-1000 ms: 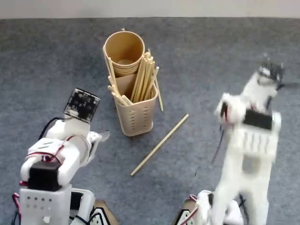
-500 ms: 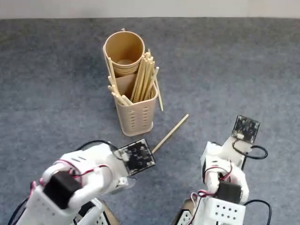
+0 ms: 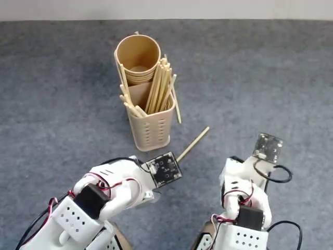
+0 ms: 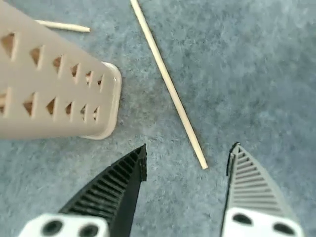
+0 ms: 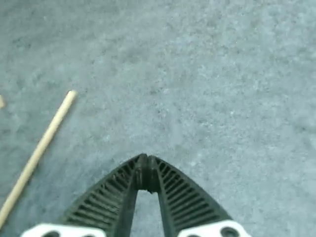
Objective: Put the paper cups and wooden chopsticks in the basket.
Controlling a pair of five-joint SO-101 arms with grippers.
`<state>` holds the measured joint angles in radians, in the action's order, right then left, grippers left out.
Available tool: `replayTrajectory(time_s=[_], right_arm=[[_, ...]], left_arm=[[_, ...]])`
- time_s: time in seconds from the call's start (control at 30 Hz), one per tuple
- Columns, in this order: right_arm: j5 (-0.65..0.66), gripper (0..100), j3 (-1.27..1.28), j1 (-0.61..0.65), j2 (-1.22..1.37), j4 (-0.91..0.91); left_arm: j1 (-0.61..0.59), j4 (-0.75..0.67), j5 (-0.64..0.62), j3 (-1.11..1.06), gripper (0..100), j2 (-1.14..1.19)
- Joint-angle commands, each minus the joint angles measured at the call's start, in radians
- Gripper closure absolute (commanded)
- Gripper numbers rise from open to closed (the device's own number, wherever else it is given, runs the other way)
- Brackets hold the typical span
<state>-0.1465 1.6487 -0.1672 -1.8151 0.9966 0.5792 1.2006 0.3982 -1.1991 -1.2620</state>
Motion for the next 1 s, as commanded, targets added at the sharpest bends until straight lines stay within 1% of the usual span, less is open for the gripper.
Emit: replayTrajectory(time_s=[0.0, 0.07, 0.2, 0.27, 0.33, 0.4, 0.5, 0.57, 0.67, 0.73, 0.8, 0.87, 0.97], right_arm=[[0.012, 99.5, 0.022, 0.076, -0.016, 0.031], [0.012, 99.5, 0.022, 0.088, -0.016, 0.042], [0.012, 99.5, 0.022, 0.085, -0.016, 0.042], [0.012, 99.5, 0.022, 0.082, -0.016, 0.039], [0.012, 99.5, 0.022, 0.081, -0.016, 0.039], [0.012, 99.5, 0.022, 0.081, -0.016, 0.039], [0.012, 99.5, 0.021, 0.045, -0.016, 0.039], [0.014, 99.5, 0.016, 0.007, -0.016, 0.039], [0.020, 99.2, 0.013, -0.077, -0.016, 0.041], [0.081, 99.2, 0.012, -0.162, -0.018, 0.041], [0.157, 99.2, 0.010, -0.223, -0.018, 0.041], [0.192, 99.2, 0.001, -0.239, -0.018, 0.041], [0.189, 99.2, 0.001, -0.237, -0.018, 0.041]], left_arm=[[0.021, -0.009, -0.071, 0.077, 74, 0.047], [0.027, 0.020, -0.075, 0.156, 74, 0.162], [0.031, 0.026, -0.087, 0.328, 74, 0.495], [0.074, 0.025, -0.086, 0.400, 74, 0.639], [0.119, 0.025, -0.086, 0.460, 74, 0.731], [0.151, 0.002, -0.089, 0.496, 74, 0.788], [0.153, -0.058, -0.091, 0.513, 74, 0.862], [0.125, -0.104, -0.091, 0.509, 74, 0.914], [0.053, -0.161, -0.089, 0.515, 80, 1.009], [0.016, -0.192, -0.087, 0.516, 83, 1.059], [0.005, -0.213, -0.087, 0.516, 83, 1.106], [0.008, -0.232, -0.086, 0.516, 83, 1.145], [0.008, -0.256, -0.086, 0.516, 84, 1.198]])
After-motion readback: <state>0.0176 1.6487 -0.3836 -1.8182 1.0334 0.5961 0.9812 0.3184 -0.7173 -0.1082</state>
